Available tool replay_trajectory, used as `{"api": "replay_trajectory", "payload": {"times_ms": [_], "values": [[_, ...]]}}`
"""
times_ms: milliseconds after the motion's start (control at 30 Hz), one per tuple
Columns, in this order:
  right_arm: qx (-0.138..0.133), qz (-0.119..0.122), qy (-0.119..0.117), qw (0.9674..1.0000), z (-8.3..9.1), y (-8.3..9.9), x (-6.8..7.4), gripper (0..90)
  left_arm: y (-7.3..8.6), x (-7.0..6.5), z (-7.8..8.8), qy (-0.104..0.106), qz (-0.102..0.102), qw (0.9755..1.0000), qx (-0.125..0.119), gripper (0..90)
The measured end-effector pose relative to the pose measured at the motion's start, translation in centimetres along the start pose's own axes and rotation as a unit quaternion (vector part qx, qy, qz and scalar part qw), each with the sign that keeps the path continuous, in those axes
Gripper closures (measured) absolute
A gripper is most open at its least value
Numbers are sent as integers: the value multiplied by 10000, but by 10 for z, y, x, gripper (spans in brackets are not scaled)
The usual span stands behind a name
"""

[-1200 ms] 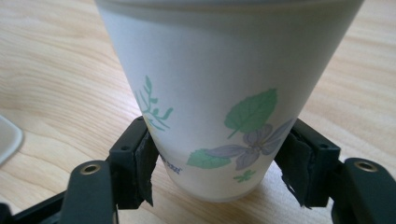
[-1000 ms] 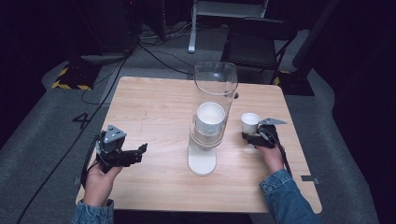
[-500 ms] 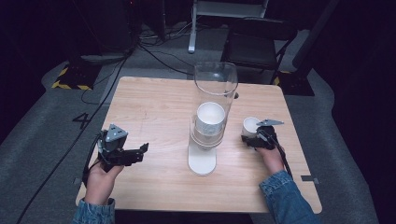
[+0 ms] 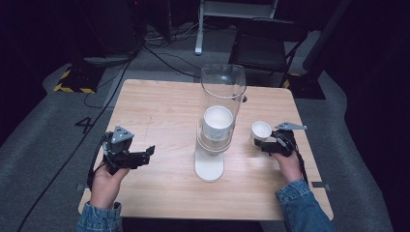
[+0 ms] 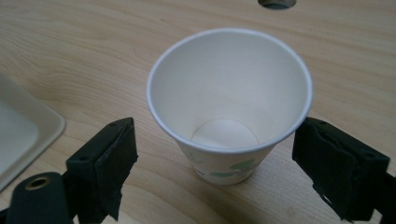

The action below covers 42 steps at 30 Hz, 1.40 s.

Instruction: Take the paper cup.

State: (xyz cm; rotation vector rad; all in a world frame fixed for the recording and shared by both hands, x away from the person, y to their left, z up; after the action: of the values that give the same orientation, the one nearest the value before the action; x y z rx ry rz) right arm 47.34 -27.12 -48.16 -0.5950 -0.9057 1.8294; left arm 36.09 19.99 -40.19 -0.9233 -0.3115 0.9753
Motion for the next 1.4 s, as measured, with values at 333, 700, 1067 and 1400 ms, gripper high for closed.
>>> {"api": "replay_trajectory", "payload": {"times_ms": [333, 700, 1067, 1400], "values": [[-404, -107, -178, 9990, 58, -14, -6, 139, -7, -2, -15, 2, -164, 9997, 184, 157], [-486, -72, -321, 9983, 103, -29, -16, 144, -2, 11, -16, -257, -32, 9993, 286, 157], [-509, 284, -189, 9981, 136, -40, -27, 147, 10, 27, -7, -422, 232, 9985, 279, 158], [-90, 365, 7, 9993, 137, -31, -41, 143, 16, 38, -9, -633, 276, 9967, 426, 157]]}}
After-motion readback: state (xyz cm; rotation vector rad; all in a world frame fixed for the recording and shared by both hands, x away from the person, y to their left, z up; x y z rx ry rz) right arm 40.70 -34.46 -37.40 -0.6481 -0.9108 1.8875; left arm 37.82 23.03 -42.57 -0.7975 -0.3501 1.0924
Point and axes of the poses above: each handheld gripper's, and its own axes: z roughly backward along the jaws, y roughly out of its underside, x roughly to its left, the point moved 4 cm from there along -z, roughly forward along the jaws, and after that the axes turned 9 degrees about y, right-handed, at the moved point
